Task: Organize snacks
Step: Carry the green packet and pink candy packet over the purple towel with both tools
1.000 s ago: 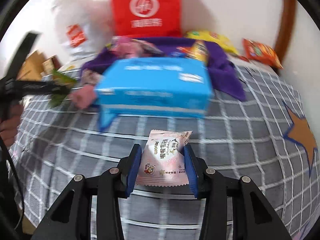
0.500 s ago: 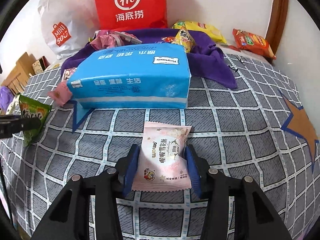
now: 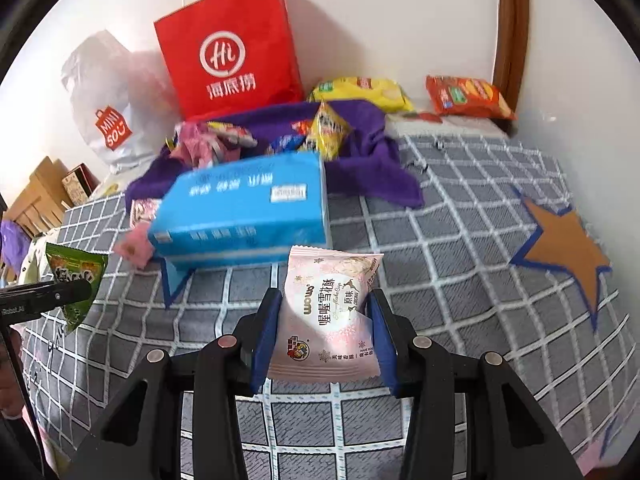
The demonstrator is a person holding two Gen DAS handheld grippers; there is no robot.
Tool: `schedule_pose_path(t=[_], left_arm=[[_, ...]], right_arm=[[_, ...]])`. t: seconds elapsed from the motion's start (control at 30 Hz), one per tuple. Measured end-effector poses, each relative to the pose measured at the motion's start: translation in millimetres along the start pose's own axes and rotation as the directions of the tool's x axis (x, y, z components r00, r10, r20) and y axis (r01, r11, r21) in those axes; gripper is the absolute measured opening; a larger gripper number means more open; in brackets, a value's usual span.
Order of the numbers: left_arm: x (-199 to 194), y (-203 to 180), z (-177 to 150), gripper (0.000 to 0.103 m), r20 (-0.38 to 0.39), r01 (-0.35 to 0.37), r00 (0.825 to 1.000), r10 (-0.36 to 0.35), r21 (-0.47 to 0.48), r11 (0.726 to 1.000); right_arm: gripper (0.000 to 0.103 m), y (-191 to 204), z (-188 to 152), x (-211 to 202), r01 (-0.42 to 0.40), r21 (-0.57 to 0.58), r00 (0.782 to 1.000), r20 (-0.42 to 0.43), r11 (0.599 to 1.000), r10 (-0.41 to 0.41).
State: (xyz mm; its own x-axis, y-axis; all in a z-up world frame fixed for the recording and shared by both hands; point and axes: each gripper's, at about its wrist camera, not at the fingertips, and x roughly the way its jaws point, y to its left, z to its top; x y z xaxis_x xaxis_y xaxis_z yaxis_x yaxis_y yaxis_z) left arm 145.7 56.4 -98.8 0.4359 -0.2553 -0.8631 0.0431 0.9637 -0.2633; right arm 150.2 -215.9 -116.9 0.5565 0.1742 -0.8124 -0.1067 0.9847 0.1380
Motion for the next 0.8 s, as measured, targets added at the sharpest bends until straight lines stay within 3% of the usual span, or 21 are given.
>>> schedule_pose_path(t=[0.43,0.8], left_arm=[[-45,-28,70,0.045,0.105,0.014,0.994,-0.018,0.042,0.999],[-57,-42,103,0.045,0.157,0.039,0.986,-0.049,0.061,0.997]], right_arm=[[0.044,19,70,-36,-0.004,-0.1,0.994,0.112,0.995,0.016],[0.044,25,122,-40,-0.009,-0.11,0.985,0.169,0.994,0.027]])
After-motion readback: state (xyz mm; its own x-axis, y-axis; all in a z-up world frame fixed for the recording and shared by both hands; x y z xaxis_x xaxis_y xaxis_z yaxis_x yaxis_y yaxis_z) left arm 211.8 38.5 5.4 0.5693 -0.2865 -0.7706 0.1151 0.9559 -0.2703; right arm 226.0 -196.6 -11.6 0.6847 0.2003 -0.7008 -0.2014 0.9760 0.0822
